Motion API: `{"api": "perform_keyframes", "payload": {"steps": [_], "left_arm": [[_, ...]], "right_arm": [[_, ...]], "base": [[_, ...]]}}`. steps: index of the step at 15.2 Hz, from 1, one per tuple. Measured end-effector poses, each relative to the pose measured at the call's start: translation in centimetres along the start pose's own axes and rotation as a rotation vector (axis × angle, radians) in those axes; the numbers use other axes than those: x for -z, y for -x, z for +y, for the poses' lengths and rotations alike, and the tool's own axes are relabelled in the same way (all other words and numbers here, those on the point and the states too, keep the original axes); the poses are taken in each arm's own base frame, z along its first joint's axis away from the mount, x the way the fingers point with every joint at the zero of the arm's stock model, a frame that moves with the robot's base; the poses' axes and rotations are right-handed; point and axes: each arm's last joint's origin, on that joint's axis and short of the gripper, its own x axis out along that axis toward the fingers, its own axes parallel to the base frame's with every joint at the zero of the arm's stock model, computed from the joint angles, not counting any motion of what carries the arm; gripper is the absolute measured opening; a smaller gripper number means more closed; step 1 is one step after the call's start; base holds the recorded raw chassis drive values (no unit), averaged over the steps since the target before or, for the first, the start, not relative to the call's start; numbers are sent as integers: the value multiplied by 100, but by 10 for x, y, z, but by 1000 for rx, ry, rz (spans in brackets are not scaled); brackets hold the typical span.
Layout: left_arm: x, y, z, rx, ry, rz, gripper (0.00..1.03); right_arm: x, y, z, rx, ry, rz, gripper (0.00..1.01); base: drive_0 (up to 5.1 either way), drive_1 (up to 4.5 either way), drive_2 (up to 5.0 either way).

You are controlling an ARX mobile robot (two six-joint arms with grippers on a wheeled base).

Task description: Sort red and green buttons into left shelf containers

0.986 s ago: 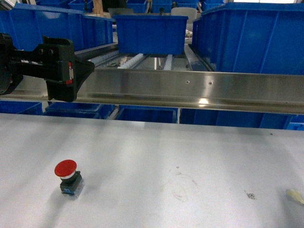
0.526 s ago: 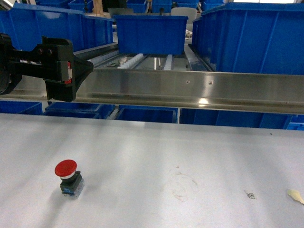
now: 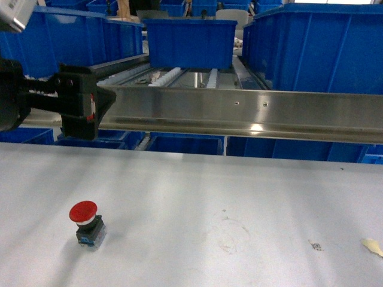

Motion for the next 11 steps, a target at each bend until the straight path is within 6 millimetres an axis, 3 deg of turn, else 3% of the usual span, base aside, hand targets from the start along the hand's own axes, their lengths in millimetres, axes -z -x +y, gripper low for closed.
{"api": "perform_keyframes", "payload": {"steps": [4,8,11], "left_arm": [[29,-13,7,-137,55,137,98],[63,-30,2,-128,97,276,98],[77,-46,1,-167,118,368,98]], "right_arm": [[0,0,0,0,0,0,30],[0,0,0,0,0,0,30],[0,0,0,0,0,0,30]], "base": [[0,0,0],[0,0,0],[0,0,0]]}}
